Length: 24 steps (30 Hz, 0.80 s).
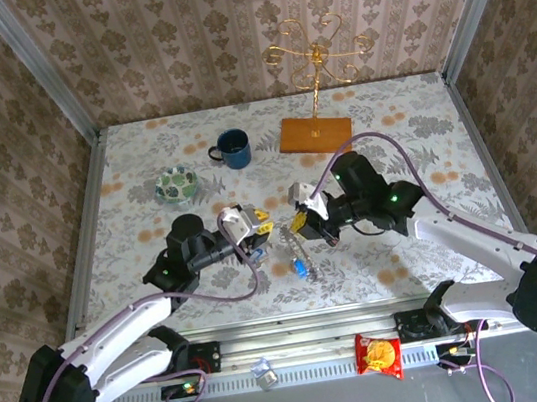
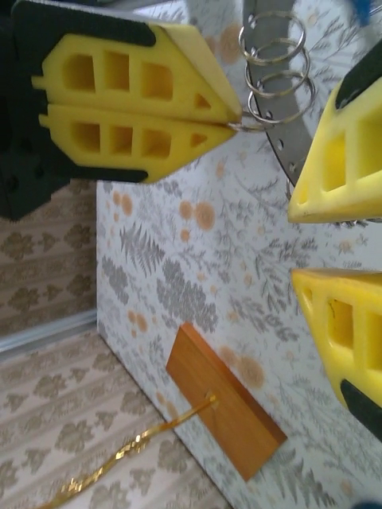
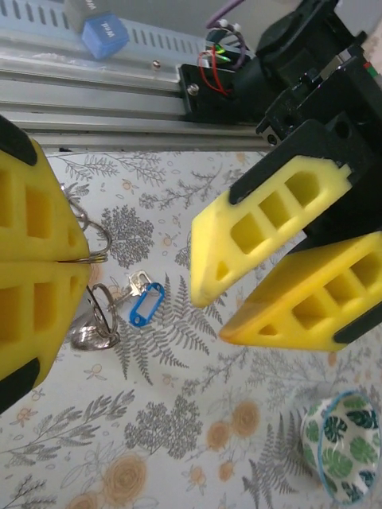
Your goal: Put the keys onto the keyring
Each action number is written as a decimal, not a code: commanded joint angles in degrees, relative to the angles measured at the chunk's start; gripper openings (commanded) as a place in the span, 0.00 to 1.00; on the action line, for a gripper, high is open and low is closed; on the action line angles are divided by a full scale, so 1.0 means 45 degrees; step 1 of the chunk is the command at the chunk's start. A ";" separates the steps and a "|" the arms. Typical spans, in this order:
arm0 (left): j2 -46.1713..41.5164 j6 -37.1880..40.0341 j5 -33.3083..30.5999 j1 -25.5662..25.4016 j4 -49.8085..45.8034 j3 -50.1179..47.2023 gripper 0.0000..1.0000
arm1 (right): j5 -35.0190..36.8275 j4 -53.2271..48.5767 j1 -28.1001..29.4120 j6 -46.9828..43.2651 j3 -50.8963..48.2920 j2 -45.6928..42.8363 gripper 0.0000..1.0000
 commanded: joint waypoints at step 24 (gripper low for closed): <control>0.1744 0.1192 0.1615 -0.0942 0.0721 -0.0357 0.25 | 0.1081 0.0171 0.1044 -0.1428 0.0011 0.0243 0.00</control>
